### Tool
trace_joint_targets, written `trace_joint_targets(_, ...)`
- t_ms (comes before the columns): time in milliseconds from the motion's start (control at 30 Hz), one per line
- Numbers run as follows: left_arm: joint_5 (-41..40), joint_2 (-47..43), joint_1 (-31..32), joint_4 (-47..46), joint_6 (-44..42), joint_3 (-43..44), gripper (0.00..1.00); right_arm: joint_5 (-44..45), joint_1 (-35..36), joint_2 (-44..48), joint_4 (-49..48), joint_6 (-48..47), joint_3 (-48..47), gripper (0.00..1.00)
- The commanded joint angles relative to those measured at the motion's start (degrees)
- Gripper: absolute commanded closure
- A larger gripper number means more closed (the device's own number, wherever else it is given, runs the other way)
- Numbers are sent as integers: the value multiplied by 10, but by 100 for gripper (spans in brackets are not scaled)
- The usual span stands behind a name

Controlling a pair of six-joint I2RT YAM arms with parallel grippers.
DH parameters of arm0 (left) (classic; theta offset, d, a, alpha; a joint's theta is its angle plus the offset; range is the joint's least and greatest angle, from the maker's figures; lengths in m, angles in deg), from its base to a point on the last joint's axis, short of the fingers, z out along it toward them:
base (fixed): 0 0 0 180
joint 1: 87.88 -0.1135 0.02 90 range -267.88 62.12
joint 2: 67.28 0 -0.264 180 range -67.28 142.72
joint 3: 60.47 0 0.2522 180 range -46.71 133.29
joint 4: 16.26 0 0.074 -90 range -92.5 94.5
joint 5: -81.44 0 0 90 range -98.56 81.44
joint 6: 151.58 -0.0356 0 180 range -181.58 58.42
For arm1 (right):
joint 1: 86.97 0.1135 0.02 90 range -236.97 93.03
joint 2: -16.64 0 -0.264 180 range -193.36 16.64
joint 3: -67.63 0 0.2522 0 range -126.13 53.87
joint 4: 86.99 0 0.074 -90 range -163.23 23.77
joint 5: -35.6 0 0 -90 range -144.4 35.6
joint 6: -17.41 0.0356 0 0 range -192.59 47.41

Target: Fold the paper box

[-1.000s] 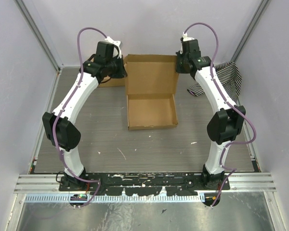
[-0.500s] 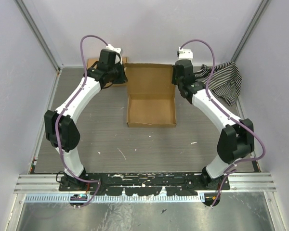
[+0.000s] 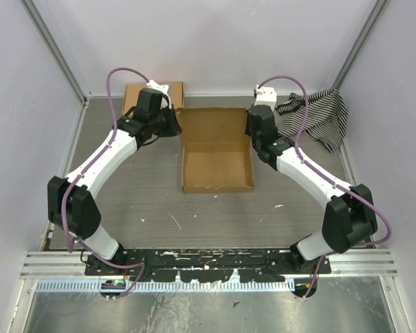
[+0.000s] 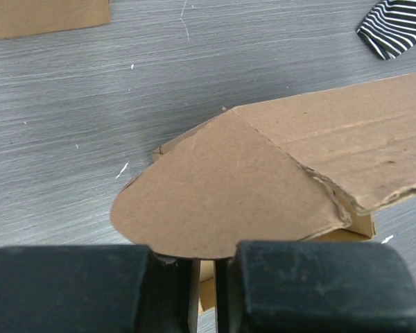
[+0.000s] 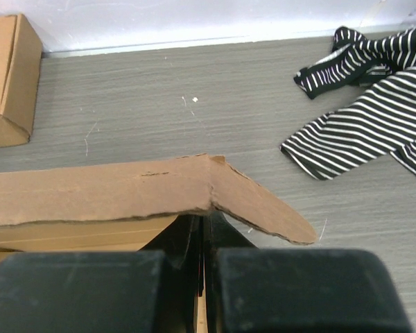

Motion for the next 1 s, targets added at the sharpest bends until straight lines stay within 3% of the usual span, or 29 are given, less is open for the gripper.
trace_joint_targets(0, 4, -43, 11, -38, 27, -29, 83, 35, 6, 53, -19, 45, 24, 99)
trace_joint_targets(133, -4, -47, 22, -52, 31, -42, 85, 45, 7, 79, -24, 82, 68, 99)
trace_joint_targets(300, -13, -31, 23, -69, 20, -24, 89, 64, 7, 100, -101, 95, 117, 99)
trace_joint_targets(533, -35, -4, 23, -111, -25, 8, 89, 84, 6, 57, -194, 66, 114, 90)
trace_joint_targets(667, -52, 8, 23, -145, -42, 4, 95, 80, 5, 24, -258, 40, 104, 86)
trace_joint_targets(800, -68, 20, 23, -172, -48, -14, 100, 44, 4, -15, -208, 24, 51, 81)
trace_joint_targets(967, -79, 4, 23, -205, -37, -68, 100, -4, 4, 19, -118, 49, 58, 72)
